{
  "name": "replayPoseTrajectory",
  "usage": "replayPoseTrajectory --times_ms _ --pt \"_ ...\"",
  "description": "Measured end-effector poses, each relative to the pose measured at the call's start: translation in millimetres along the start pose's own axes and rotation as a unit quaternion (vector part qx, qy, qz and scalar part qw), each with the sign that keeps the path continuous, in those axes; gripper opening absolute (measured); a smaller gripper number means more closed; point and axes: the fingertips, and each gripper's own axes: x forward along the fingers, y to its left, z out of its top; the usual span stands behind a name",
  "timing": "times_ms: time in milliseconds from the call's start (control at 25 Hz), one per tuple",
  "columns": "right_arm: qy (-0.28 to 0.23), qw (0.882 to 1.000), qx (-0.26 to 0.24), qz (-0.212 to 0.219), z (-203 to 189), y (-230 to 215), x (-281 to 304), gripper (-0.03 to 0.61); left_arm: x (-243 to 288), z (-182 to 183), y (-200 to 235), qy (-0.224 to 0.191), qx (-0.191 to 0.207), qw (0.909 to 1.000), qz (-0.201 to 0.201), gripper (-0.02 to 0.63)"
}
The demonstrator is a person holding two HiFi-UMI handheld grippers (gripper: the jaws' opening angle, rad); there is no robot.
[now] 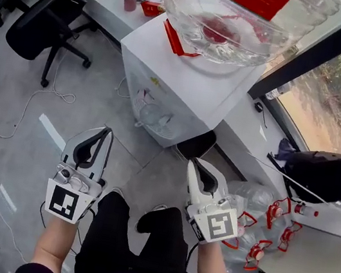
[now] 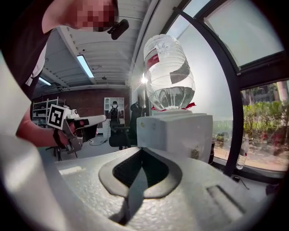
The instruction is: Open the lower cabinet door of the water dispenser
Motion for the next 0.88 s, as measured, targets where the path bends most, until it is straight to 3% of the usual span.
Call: replayPoseTrajectory --times_ms 440,600,880 --pt "-0.002 1.0 0.016 0.014 -96.2 -22.0 27.9 0.005 11.8 -103.3 9.2 0.005 0.0 1.0 0.005 0.006" --pt "0.017 1.0 -0.004 0.025 -142.6 -34.0 35.5 0.005 14.6 -150.2 17.0 0.009 0.0 0.9999 0.008 0.006" --pt "-0.039 0.999 -0.021 -0.003 -177.2 -47.3 56.9 0.005 10.8 -224.4 39.0 0.01 -0.008 0.9998 0.016 0.006"
